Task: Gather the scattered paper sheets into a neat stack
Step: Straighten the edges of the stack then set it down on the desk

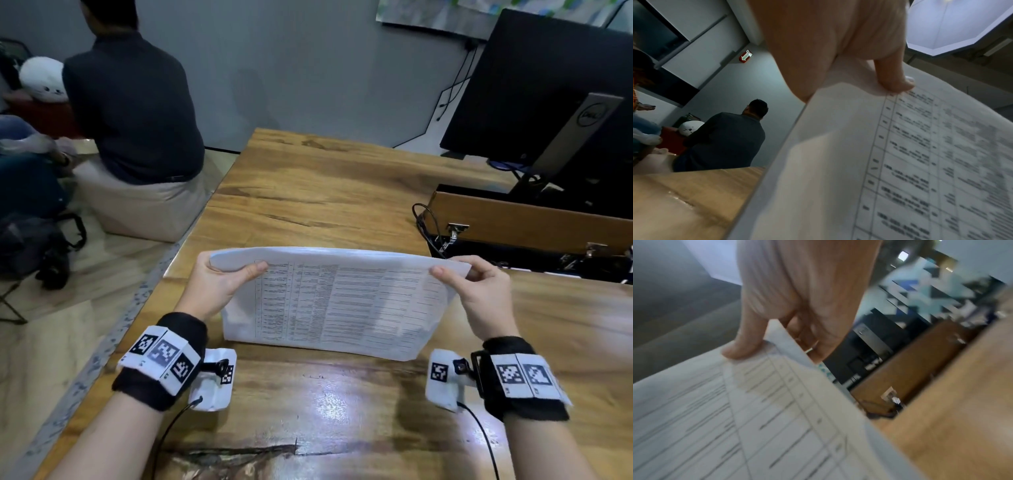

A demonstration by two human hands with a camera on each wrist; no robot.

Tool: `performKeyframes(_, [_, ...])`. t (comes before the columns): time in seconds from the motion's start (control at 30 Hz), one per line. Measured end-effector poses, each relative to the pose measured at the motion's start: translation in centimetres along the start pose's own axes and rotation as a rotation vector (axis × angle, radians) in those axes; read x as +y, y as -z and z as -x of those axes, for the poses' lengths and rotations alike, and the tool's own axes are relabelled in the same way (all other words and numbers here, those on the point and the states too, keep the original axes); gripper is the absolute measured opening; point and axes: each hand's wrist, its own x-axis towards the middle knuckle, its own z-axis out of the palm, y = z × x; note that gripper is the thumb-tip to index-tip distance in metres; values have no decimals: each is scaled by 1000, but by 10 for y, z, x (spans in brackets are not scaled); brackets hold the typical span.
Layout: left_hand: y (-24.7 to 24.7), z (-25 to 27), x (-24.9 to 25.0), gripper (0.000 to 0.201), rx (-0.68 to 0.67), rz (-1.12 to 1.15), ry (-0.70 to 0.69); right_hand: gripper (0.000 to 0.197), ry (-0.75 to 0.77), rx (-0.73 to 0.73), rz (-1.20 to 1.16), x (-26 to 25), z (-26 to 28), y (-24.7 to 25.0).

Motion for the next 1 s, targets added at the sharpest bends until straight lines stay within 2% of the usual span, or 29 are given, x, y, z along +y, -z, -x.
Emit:
performKeyframes(0.07, [4, 2, -4, 25, -15, 19, 40, 57, -123, -45, -194, 16, -1, -1])
performKeyframes(0.1, [4, 4, -7, 19, -16, 38, 65, 67, -166, -81, -213, 22, -1, -3])
performKeyframes(0.13, [4, 6, -9, 17, -15, 59, 87, 69, -186, -131, -198, 26, 0, -7])
performKeyframes(0.2, [3, 10, -13, 24, -2, 75, 108, 56, -196, -201, -178, 31, 4, -15])
performKeyframes(0.33, [1, 11, -2, 33, -37, 21, 59, 38, -158, -179, -232, 35, 6, -18])
performKeyframes(0.4, [1, 7, 7, 41, -60, -2, 17, 43, -150, -174, -248, 37, 6, -16])
performKeyframes(0.47, [-1, 4, 13, 36, -66, -20, -15, 48, -147, -167, -242, 38, 8, -16])
performKeyframes(0.53, [-3, 3, 15, 36, -52, -31, -38, 39, -131, -134, -225, 36, 9, -18])
performKeyframes(0.7, [-16, 0, 23, 28, 97, -39, -130, 29, -18, -6, -222, 18, 3, -25])
performKeyframes(0.83, [-22, 4, 23, 40, 142, -52, -253, 31, 41, 15, -219, 21, 5, -33])
performKeyframes(0.9, [-21, 8, 11, 46, 107, -39, -197, 30, 11, 20, -206, 32, 10, -37])
performKeyframes(1.0, [-15, 10, -13, 45, 84, 18, -32, 29, -63, 2, -194, 51, 15, -37])
